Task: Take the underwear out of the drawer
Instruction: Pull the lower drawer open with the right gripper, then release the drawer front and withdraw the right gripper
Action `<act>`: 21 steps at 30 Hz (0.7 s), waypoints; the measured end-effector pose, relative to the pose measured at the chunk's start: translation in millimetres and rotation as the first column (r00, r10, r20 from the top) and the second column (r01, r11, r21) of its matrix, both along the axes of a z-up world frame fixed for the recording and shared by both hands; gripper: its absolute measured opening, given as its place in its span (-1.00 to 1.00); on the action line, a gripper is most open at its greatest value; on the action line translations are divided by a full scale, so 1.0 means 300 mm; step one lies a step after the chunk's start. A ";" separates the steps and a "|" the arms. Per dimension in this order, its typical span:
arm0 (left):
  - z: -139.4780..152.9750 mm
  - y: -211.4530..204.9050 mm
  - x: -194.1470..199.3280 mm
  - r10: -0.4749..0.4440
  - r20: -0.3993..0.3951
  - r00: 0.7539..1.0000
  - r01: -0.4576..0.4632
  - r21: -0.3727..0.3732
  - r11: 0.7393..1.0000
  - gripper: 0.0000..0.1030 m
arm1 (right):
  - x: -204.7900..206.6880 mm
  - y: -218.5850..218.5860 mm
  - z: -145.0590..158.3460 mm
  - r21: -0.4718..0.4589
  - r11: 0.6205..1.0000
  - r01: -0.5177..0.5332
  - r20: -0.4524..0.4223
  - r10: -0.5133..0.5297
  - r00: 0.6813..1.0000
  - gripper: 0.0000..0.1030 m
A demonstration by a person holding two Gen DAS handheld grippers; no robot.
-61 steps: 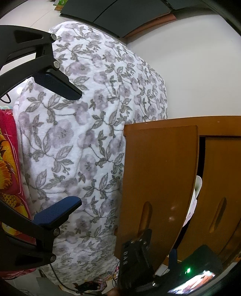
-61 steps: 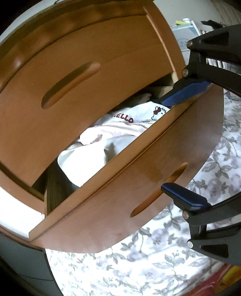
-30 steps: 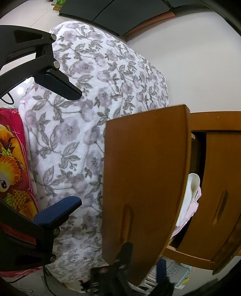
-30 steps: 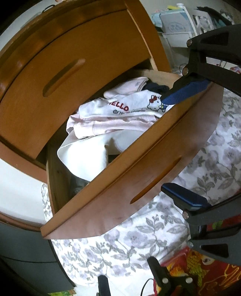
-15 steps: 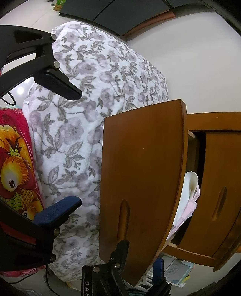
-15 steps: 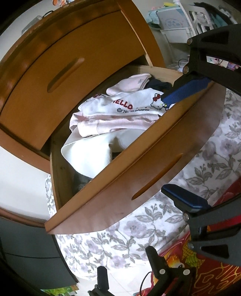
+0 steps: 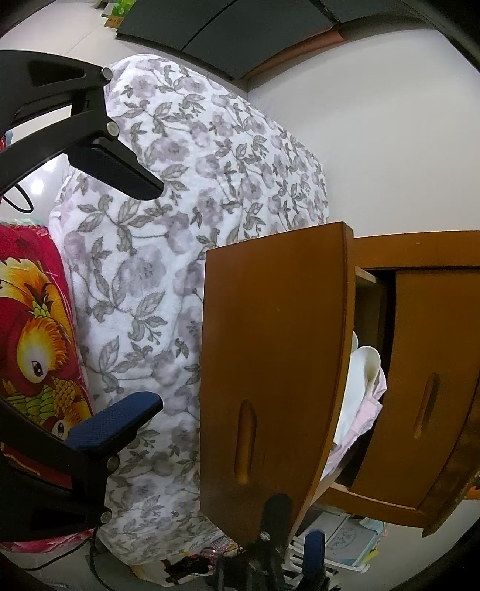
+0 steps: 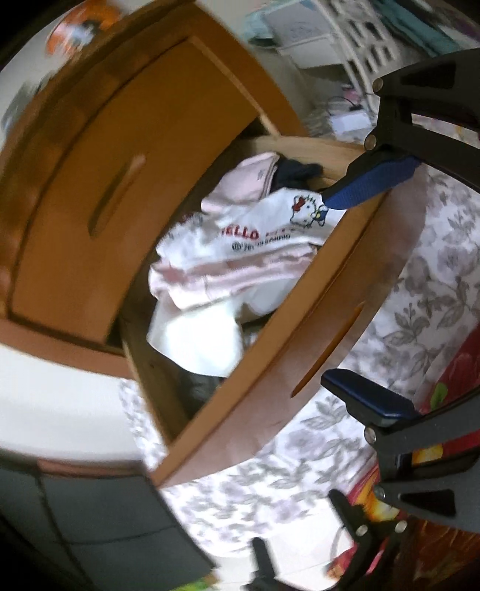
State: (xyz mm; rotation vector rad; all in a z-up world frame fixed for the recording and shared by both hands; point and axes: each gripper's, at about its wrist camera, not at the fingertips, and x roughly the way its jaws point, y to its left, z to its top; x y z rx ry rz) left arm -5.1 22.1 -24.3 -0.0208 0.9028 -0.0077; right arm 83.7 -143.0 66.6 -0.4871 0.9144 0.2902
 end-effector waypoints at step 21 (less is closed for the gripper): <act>0.069 -0.039 -0.050 -0.015 0.035 0.999 0.016 -0.017 1.000 1.00 | -0.267 -0.292 0.013 0.411 0.819 0.400 0.114 -0.482 0.869 1.00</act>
